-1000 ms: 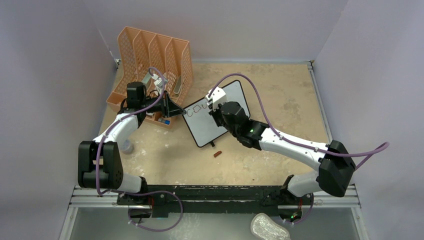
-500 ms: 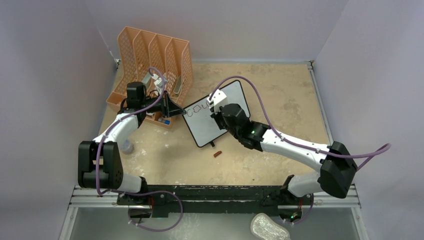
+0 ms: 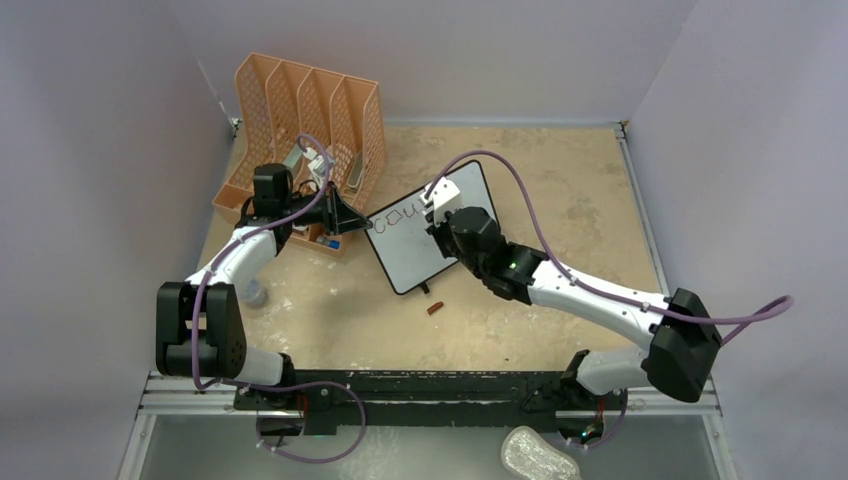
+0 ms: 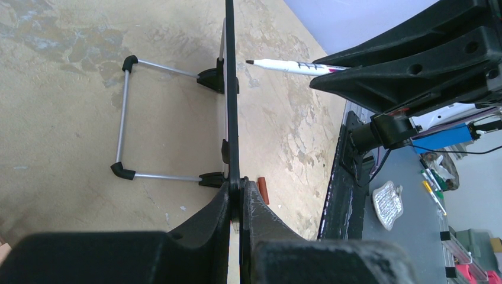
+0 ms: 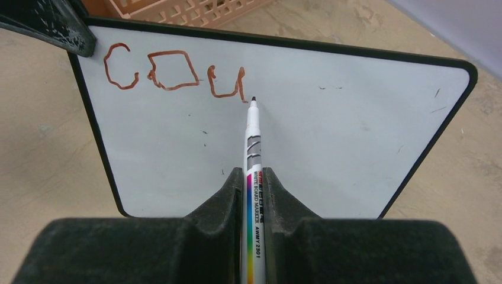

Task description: Write a sentence on the whiteboard

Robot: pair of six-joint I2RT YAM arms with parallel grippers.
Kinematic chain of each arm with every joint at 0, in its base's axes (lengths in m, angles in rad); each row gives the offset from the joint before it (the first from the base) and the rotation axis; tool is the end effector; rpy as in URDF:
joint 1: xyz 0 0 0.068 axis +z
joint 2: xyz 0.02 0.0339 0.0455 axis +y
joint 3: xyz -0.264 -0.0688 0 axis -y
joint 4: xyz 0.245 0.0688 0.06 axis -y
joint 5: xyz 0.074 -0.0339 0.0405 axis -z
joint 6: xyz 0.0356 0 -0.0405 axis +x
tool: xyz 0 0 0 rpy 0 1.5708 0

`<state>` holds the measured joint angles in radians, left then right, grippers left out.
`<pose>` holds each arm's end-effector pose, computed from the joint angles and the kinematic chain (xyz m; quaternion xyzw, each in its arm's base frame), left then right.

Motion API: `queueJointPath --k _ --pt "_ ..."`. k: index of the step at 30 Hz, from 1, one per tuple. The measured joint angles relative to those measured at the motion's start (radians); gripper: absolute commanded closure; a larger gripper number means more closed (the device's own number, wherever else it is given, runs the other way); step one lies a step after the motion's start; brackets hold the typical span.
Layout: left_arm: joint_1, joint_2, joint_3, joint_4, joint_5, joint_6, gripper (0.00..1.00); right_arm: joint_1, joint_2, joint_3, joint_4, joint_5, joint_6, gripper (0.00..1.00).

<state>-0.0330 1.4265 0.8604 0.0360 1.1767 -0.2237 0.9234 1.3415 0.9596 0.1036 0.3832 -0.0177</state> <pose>0.2954 -0.0426 0.2497 0.2060 0.7448 -0.5305 0.3485 0.1992 0.2413 0.3056 -0.2531 0.7506 0.1220 0.5981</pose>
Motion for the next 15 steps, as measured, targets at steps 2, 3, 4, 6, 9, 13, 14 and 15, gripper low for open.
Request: queueJointPath --k 2,3,4,6,9,13,14,15 --pt "0.000 0.000 0.000 0.000 0.000 0.000 1.00 -0.002 -0.014 0.000 0.001 0.000 0.000 1.00" --pt "0.000 0.000 0.000 0.000 0.000 0.000 1.00 -0.002 -0.019 0.000 0.001 -0.001 0.000 1.00" --pt "0.000 0.000 0.000 0.000 0.000 0.000 1.00 -0.004 -0.023 0.000 0.002 -0.002 0.000 1.00" --pt "0.000 0.000 0.000 0.000 0.000 0.000 1.00 -0.013 -0.029 0.000 0.004 -0.007 0.000 1.00" --pt "0.000 0.000 0.001 -0.001 0.000 0.000 1.00 -0.037 -0.034 0.000 0.005 -0.010 0.000 1.00" --pt "0.000 0.000 0.002 -0.001 0.000 0.001 1.00 -0.054 -0.034 0.000 0.005 -0.016 0.000 1.00" --pt "0.000 0.000 0.002 -0.001 0.000 0.001 1.00 -0.055 -0.034 0.000 0.006 -0.019 0.000 1.00" --pt "0.000 0.000 0.002 -0.001 0.000 0.001 1.00 -0.055 -0.034 0.000 0.006 -0.021 0.000 1.00"
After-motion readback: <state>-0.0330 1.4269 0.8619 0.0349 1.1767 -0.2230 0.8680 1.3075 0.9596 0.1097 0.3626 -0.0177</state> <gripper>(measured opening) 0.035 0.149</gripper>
